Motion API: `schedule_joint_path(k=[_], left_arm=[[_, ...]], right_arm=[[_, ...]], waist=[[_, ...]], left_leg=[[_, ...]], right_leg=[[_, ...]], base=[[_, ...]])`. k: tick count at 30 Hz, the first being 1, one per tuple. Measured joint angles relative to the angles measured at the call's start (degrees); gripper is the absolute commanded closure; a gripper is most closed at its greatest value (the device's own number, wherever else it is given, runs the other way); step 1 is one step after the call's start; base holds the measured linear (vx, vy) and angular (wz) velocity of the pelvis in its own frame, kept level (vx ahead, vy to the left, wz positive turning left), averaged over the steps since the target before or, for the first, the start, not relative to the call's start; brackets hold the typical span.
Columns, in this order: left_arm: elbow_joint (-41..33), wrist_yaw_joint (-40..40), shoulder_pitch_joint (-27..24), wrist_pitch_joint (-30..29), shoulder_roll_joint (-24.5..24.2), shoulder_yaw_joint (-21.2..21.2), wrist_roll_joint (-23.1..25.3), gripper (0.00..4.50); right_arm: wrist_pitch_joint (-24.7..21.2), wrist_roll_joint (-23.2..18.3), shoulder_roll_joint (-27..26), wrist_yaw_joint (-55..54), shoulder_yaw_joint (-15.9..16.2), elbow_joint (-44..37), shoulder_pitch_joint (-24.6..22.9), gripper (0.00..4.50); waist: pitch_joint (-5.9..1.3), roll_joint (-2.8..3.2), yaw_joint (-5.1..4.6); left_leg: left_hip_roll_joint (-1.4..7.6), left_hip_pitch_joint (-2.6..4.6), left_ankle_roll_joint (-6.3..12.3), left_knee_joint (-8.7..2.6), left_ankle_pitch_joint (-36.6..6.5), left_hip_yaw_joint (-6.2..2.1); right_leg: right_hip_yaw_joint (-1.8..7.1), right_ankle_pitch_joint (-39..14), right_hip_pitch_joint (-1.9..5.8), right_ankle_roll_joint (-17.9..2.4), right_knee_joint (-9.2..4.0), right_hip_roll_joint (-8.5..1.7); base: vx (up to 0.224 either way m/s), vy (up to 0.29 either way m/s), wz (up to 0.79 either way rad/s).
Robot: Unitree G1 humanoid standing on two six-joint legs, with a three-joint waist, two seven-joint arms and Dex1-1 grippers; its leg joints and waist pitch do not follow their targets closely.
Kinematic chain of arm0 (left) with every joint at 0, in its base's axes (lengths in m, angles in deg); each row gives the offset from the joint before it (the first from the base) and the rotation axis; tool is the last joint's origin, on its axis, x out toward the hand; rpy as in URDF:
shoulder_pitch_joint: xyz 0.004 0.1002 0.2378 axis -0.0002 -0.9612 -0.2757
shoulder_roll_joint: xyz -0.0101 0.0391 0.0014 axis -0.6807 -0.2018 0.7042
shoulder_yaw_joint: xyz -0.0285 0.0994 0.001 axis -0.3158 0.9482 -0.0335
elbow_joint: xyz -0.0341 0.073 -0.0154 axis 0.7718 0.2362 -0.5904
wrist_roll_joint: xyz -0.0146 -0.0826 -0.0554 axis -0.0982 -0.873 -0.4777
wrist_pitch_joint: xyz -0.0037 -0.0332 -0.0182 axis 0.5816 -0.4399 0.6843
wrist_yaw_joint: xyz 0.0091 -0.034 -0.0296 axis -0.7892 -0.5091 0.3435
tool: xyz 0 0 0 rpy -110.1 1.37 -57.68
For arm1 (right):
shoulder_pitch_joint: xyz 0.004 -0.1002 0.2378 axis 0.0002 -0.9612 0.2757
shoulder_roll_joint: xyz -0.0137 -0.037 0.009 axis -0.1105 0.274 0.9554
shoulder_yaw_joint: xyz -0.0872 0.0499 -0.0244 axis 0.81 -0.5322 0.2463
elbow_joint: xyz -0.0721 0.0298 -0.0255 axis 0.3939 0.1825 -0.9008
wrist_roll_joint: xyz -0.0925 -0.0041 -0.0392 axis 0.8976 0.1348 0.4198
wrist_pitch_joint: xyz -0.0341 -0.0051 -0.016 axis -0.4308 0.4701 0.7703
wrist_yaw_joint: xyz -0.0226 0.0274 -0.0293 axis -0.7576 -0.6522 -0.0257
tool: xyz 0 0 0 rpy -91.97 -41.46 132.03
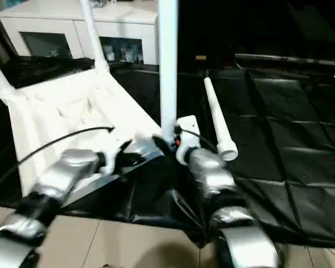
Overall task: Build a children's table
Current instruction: Rotate leg to tighten
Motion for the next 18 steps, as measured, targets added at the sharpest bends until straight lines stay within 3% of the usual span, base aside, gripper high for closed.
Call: schedule_joint_path(k=[5, 9, 18], left_arm=[[-6.09, 7.84, -4.06, 0.09, -4.75, 0.67, -2.24, 4.5], [-9.32, 12.32, -5.73, -0.34, -6.74, 1.91, -3.08, 4.5], [-10.41, 13.34, -6.49, -1.04, -7.15, 2.08, -3.13, 4.5]], right_arm=[[-1.61, -0.48, 4.57, 13.79, 4.13, -5.83, -1.27, 0.64], [-2.57, -0.47, 8.27, 22.47, 7.74, -10.09, -2.84, 0.64], [-4.64, -0.45, 9.01, 24.37, 8.02, -11.27, -3.22, 1.2]], waist=[[0.0, 0.0, 0.56], [0.0, -0.01, 2.31], [0.02, -0.03, 2.47]], left_leg=[[0.09, -0.23, 0.03, 0.35, 0.02, 0.06], [0.11, -0.51, 0.5, 0.69, 0.03, 0.15], [0.14, -0.48, 0.16, 0.94, -0.11, 0.15]], right_leg=[[0.01, -0.41, -0.08, -0.07, 0.01, 0.04], [0.0, -0.47, -0.06, -0.09, -0.18, -0.02], [0.04, -0.41, -0.05, -0.05, 0.14, -0.06]], base=[[0.01, 0.005, 0.0], [0.0, 0.0, 0.0], [0.0, 0.0, 0.0]])
